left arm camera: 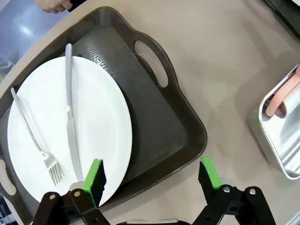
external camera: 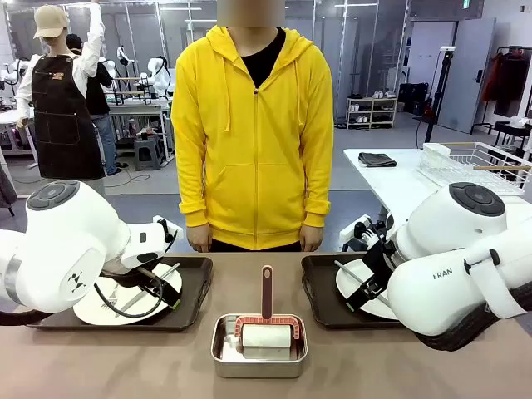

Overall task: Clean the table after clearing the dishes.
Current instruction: When the left (or right) Handle tray is removed, use the left hand (or right hand) to clean the left (or right) side of the table with the Lint Roller.

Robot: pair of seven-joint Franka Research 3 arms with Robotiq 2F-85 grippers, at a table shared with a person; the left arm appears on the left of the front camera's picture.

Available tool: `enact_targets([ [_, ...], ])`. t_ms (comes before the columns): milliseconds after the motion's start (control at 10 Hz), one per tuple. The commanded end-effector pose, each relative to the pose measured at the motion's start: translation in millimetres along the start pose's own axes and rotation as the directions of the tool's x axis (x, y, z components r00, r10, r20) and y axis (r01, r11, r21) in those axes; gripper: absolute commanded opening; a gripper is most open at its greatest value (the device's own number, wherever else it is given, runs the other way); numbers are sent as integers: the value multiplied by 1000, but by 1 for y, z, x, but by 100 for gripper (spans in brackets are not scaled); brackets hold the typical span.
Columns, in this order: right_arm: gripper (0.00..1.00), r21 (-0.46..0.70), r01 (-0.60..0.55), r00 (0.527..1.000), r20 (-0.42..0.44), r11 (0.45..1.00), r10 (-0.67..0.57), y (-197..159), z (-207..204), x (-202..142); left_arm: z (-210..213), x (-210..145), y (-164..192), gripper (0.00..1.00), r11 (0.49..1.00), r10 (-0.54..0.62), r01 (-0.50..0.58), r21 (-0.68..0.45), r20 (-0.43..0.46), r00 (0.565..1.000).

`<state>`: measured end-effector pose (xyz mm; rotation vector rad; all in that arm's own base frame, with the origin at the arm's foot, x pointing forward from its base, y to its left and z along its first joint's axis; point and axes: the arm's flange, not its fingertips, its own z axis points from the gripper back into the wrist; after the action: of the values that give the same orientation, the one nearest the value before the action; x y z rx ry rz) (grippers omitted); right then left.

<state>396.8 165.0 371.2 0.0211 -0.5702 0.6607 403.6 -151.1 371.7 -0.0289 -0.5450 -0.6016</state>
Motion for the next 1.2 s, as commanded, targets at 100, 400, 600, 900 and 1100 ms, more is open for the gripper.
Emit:
enact_targets([
  [100,100,0,0,1000,0,1000,0,0,0,0,0,0,0,100,1000,0,0,0,0,1000],
  [400,100,0,0,1000,0,1000,0,0,0,0,0,0,0,100,1000,0,0,0,0,1000],
  [600,100,0,0,1000,0,1000,0,0,0,0,0,0,0,100,1000,0,0,0,0,1000],
  [900,100,0,0,1000,0,1000,0,0,0,0,0,0,0,100,1000,0,0,0,0,1000],
  [1100,100,0,0,1000,0,1000,0,0,0,0,0,0,0,100,1000,0,0,0,0,1000],
])
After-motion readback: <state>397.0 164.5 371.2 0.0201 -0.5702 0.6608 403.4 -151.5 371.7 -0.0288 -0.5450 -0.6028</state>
